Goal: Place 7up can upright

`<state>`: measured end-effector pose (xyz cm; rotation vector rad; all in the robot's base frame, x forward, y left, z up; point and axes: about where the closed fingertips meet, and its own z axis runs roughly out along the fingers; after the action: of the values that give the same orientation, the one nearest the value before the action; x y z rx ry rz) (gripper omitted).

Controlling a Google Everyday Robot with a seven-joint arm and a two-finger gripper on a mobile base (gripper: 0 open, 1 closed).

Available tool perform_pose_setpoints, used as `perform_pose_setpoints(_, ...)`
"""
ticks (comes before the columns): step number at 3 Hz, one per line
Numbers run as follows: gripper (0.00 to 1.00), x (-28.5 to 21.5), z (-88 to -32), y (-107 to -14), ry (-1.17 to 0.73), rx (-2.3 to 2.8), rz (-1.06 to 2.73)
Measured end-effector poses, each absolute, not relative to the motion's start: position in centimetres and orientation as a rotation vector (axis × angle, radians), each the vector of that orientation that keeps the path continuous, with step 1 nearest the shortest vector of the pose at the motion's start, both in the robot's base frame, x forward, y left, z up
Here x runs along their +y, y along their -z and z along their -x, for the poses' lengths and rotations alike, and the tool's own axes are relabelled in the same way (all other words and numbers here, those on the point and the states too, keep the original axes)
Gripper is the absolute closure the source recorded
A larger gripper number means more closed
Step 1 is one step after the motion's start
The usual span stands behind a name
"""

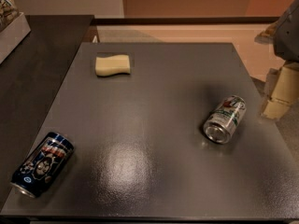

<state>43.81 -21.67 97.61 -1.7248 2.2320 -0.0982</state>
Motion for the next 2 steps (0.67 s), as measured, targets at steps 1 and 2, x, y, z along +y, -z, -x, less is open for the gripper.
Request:
perform_pose_setpoints(1, 0.00, -21.5, -44.0, -97.8, 0.106, 2.214, 1.724)
perform_pose_setpoints(2, 0.00, -20.3, -44.9, -97.8, 0.113, 2.117, 1.808)
